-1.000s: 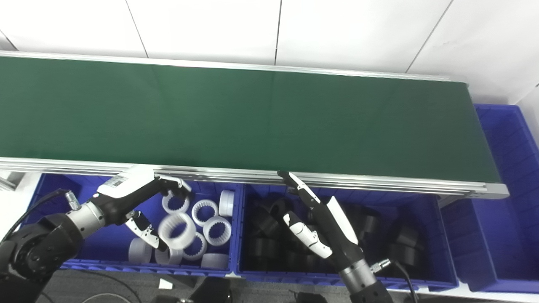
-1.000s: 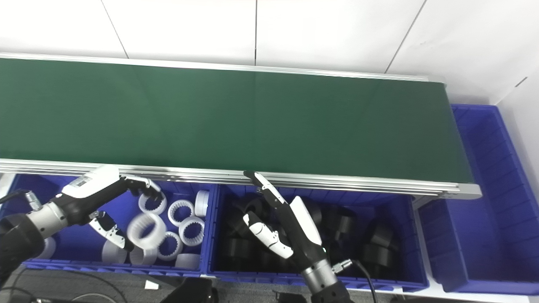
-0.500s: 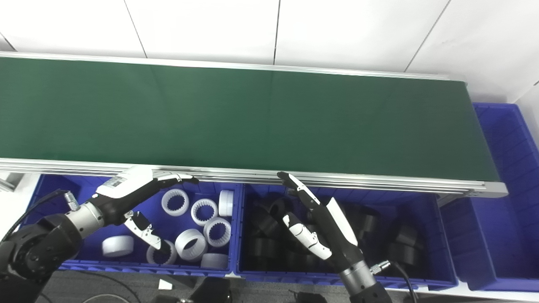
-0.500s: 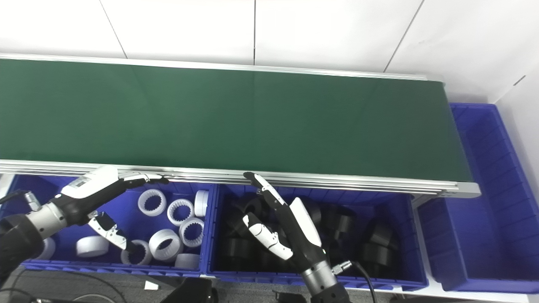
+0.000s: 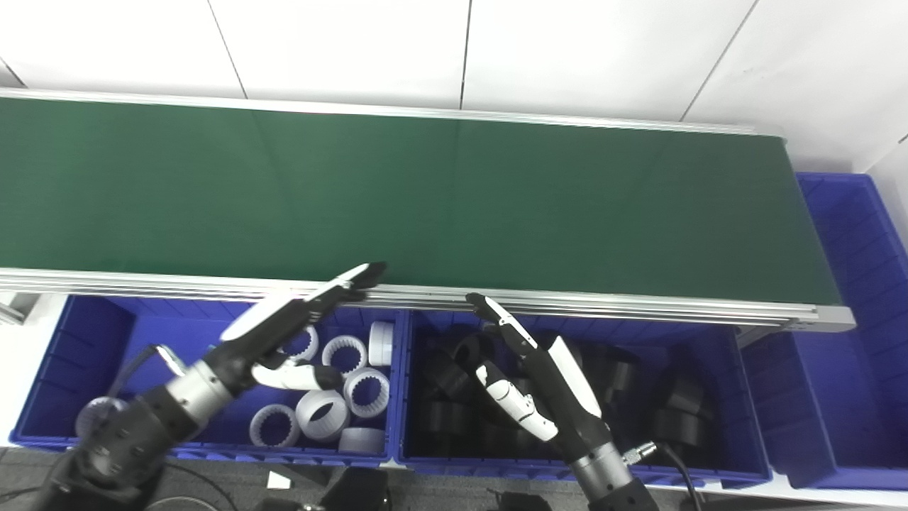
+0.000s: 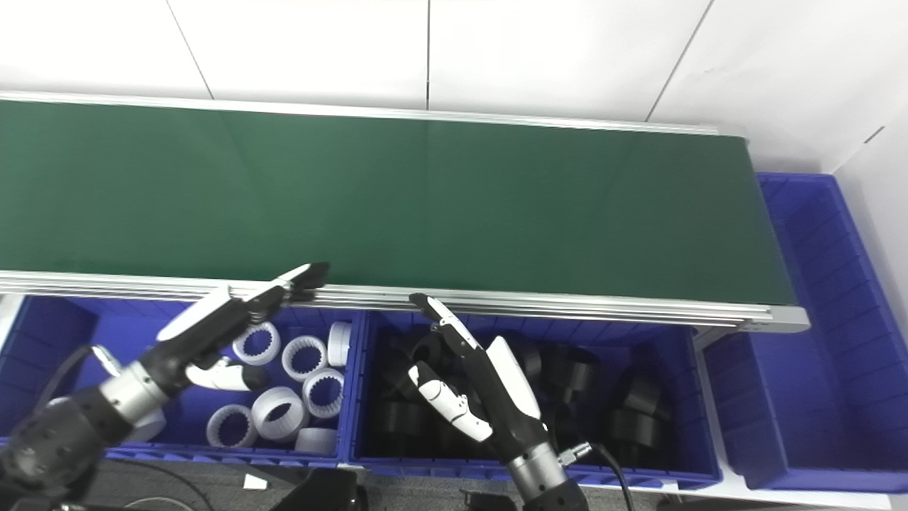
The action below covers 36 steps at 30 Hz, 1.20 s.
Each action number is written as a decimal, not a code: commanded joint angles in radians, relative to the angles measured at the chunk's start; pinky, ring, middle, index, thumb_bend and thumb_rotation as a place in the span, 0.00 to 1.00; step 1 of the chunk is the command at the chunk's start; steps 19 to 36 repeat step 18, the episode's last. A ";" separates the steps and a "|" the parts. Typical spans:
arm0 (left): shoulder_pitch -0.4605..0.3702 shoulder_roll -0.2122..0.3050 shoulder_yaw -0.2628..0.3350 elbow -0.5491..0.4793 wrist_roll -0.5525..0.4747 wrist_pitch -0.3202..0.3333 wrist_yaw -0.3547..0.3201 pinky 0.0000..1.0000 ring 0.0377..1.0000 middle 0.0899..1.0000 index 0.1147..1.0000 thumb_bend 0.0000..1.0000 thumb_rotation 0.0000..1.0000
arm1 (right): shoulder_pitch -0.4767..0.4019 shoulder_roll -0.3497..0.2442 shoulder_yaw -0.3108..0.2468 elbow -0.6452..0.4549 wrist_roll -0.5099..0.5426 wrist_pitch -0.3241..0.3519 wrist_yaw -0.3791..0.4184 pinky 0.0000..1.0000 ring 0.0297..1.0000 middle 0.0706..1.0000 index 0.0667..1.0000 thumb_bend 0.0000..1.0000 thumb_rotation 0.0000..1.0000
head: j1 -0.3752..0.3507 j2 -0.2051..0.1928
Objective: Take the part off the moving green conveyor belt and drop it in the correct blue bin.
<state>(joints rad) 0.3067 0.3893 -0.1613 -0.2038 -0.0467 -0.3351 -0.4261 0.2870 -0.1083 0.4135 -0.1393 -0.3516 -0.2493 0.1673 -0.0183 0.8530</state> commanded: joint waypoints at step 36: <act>0.001 -0.043 -0.014 0.151 0.089 -0.135 0.081 0.91 0.96 0.98 0.94 0.49 0.75 | 0.018 0.039 0.026 0.153 -0.042 -0.204 -0.137 0.85 0.93 0.97 0.94 0.40 0.88 | -0.088 -0.192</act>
